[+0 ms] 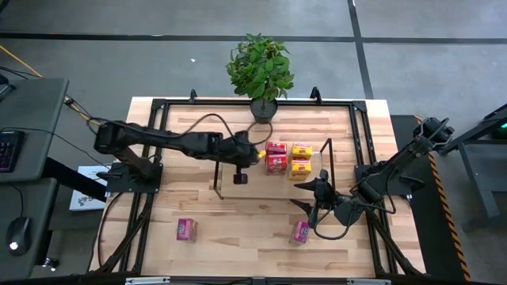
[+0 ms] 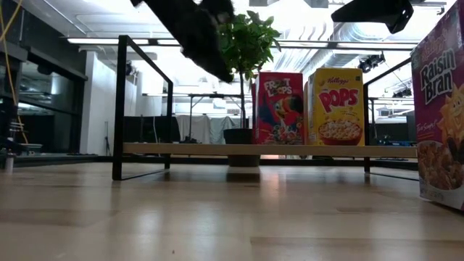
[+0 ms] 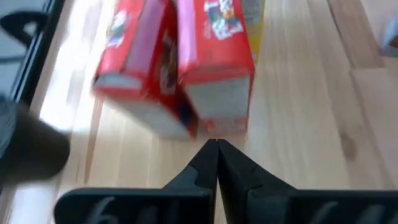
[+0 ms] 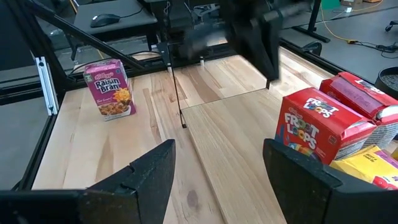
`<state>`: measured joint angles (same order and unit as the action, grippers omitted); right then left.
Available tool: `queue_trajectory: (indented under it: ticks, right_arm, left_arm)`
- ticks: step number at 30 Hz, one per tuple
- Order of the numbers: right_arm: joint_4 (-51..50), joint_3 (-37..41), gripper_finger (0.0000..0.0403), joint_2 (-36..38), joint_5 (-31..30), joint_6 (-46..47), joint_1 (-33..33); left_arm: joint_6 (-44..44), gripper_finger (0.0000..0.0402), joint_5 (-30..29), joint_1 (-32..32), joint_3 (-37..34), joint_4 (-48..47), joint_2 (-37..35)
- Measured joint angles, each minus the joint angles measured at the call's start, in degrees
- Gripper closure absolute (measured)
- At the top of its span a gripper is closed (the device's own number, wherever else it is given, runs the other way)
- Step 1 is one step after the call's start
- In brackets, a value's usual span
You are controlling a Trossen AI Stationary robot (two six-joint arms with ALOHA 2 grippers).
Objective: Stack cereal on shelf
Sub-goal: Put the left purple cereal box on the shelf
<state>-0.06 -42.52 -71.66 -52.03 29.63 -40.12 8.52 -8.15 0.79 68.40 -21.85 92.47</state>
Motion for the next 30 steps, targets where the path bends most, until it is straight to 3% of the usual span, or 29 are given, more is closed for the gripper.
queue_trajectory:
  ticks: [6, 14, 20, 24, 30]
  right_arm:
    - [-0.24, 0.00, 0.0167, 0.00, -0.02, -0.04, 0.00]
    - [-0.64, 0.02, 0.0167, -0.02, -0.03, 0.39, 0.00]
    - [-0.54, 0.02, 0.0167, 0.00, -0.07, 0.59, 0.02]
    - [-0.56, 0.02, 0.0167, 0.00, -0.07, 1.42, 0.01]
    - [-0.54, 0.02, 0.0167, 0.00, -0.09, 1.42, 0.00]
  left_arm:
    - [-6.40, 0.0401, 0.01, -3.41, -0.10, -11.44, -11.07]
    - [-13.65, 0.0401, -2.95, -20.00, -11.93, -4.70, -28.26]
    - [-23.42, 0.0394, -4.31, -30.87, -17.32, -2.04, -34.25]
    - [-28.40, 0.0358, -4.41, -35.15, -17.33, -1.03, -34.21]
    - [-29.88, 0.0261, -4.91, -36.65, -17.35, 2.79, -32.68]
